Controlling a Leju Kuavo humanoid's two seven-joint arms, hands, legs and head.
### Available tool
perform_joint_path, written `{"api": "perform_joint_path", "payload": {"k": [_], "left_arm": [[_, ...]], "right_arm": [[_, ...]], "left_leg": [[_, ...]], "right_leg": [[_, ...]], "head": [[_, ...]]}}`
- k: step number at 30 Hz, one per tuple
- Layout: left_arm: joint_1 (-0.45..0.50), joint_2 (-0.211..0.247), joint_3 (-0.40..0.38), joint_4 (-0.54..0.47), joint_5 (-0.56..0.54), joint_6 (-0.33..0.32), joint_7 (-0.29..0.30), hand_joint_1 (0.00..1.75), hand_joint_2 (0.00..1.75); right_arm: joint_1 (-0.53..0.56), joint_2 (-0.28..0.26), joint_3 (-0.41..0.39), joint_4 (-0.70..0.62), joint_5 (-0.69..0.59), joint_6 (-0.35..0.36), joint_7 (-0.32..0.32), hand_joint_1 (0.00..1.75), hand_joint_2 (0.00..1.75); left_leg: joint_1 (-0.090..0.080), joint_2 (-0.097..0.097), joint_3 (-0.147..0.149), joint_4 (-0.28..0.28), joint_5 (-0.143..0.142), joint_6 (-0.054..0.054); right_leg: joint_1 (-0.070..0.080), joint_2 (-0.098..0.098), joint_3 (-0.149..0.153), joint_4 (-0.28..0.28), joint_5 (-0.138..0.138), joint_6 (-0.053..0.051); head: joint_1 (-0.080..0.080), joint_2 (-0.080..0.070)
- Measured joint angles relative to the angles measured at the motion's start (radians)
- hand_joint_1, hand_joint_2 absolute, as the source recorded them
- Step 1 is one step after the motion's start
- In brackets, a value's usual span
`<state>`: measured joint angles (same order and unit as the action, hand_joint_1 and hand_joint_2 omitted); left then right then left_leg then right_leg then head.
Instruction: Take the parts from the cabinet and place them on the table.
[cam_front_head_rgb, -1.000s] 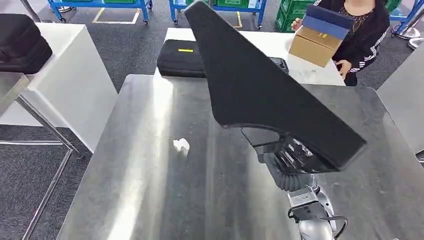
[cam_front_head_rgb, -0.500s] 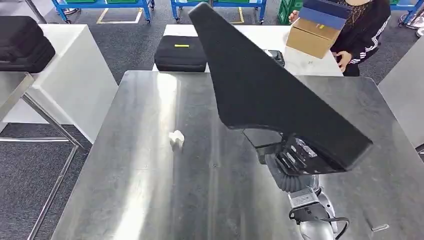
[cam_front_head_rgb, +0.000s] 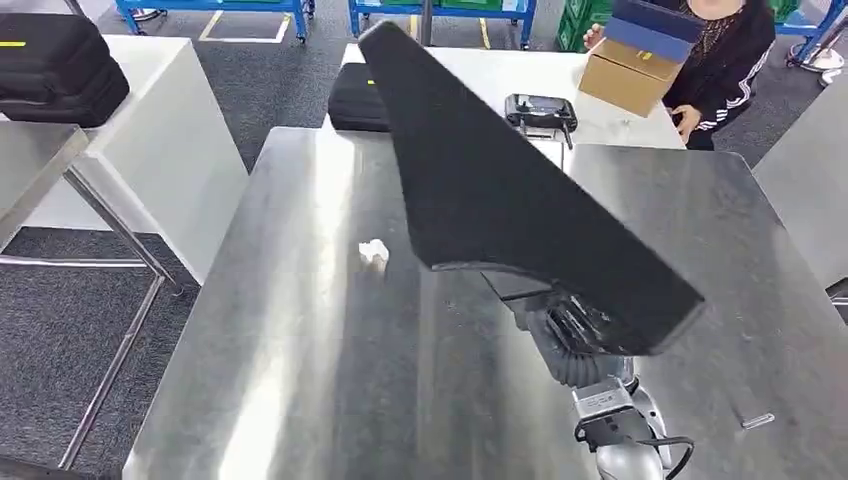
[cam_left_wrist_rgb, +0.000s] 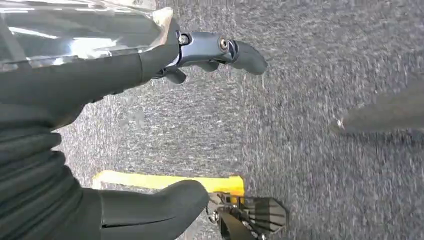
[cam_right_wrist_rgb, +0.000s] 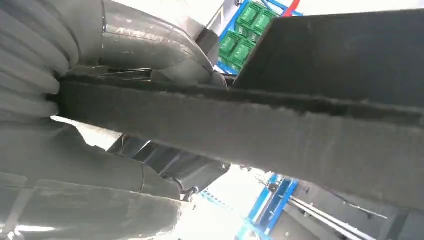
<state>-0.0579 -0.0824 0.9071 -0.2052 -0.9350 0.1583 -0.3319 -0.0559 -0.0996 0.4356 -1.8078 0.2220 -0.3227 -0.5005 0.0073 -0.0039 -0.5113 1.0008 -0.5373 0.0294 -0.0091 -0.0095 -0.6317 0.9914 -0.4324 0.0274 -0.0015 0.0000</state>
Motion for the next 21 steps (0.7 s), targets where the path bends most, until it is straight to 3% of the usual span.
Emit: {"api": "perform_joint_path", "payload": {"k": [3, 5, 6, 7, 8, 21], "left_arm": [[0.000, 0.001, 0.000, 0.000, -0.001, 0.002, 0.000, 0.00, 1.75], [0.000, 0.000, -0.001, 0.000, -0.001, 0.003, 0.000, 0.00, 1.75], [0.000, 0.000, -0.001, 0.000, -0.001, 0.003, 0.000, 0.00, 1.75], [0.000, 0.000, -0.001, 0.000, -0.001, 0.003, 0.000, 0.00, 1.75], [0.000, 0.000, -0.001, 0.000, -0.001, 0.004, 0.000, 0.00, 1.75], [0.000, 0.001, -0.002, 0.000, -0.002, 0.006, 0.000, 0.00, 1.75]], "right_arm": [[0.002, 0.000, 0.000, 0.000, 0.000, 0.000, 0.000, 1.75, 1.75], [0.005, 0.000, 0.000, 0.000, 0.000, 0.000, 0.000, 1.75, 1.75], [0.006, -0.001, 0.000, 0.000, 0.000, 0.000, 0.000, 1.75, 1.75], [0.007, -0.001, 0.000, 0.000, 0.000, 0.000, 0.000, 1.75, 1.75], [0.007, -0.001, 0.001, 0.000, 0.000, 0.000, 0.000, 1.75, 1.75], [0.007, -0.002, 0.001, 0.000, 0.000, 0.000, 0.000, 1.75, 1.75]], "left_leg": [[-0.002, 0.003, -0.006, 0.001, 0.014, 0.016], [-0.005, 0.003, -0.008, 0.001, 0.017, 0.020], [-0.008, 0.002, -0.010, 0.003, 0.020, 0.023], [-0.010, 0.002, -0.011, 0.005, 0.020, 0.023], [-0.010, 0.002, -0.014, 0.006, 0.021, 0.024], [-0.009, 0.002, -0.029, 0.006, 0.021, 0.023]], "right_leg": [[-0.001, 0.001, -0.001, -0.007, -0.001, 0.000], [-0.001, 0.002, 0.004, -0.011, 0.016, -0.007], [-0.002, 0.004, 0.008, -0.021, 0.060, 0.003], [-0.006, 0.005, 0.007, -0.024, 0.076, 0.030], [-0.007, 0.005, 0.006, -0.026, 0.073, 0.036], [-0.007, 0.005, -0.010, -0.024, 0.073, 0.037]], "head": [[0.001, 0.000], [0.002, 0.000], [0.002, 0.000], [0.001, 0.000], [0.001, 0.000], [0.001, 0.000]]}}
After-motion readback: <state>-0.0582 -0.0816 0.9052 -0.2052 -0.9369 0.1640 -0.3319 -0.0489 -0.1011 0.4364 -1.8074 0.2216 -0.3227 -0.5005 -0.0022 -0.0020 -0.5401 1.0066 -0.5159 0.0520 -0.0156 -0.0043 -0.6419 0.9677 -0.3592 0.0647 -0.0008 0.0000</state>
